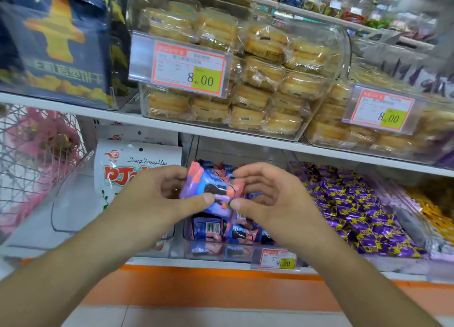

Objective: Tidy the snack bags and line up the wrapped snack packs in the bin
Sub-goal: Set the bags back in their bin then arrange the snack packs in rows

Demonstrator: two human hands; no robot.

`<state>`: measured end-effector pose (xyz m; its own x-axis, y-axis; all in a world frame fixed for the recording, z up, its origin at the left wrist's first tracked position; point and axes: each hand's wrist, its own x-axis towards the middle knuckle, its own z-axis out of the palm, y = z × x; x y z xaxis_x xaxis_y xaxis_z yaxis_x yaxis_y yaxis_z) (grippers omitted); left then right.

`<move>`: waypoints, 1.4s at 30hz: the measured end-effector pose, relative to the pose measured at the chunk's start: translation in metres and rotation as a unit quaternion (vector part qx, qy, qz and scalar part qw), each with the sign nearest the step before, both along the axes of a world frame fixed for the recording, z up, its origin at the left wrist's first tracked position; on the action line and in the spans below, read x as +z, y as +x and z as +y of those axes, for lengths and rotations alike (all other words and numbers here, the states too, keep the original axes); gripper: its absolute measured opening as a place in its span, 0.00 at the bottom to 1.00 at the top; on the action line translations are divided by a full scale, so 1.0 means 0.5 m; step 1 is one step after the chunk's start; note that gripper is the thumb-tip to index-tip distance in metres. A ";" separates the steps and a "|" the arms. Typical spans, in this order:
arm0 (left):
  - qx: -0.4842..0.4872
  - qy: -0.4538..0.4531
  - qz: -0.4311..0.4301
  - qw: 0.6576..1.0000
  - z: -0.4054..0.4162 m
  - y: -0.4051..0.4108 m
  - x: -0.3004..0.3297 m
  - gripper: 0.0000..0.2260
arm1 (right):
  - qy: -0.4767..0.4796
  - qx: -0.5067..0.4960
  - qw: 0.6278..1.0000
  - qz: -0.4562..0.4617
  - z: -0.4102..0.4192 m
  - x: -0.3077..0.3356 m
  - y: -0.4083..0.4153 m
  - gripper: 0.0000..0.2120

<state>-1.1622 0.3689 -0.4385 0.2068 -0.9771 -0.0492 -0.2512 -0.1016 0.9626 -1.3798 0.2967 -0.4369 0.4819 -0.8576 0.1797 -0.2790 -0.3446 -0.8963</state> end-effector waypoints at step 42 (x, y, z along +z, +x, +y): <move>0.050 0.000 0.018 0.999 -0.014 0.020 -0.027 0.09 | 0.085 -0.087 0.988 0.097 -0.115 -0.080 -0.030 0.14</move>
<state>-1.1524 0.3619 -0.4518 0.3019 -0.9515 -0.0587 -0.2058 -0.1252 0.9705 -1.3950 0.2390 -0.4771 0.3362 -0.9402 -0.0558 -0.4924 -0.1250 -0.8613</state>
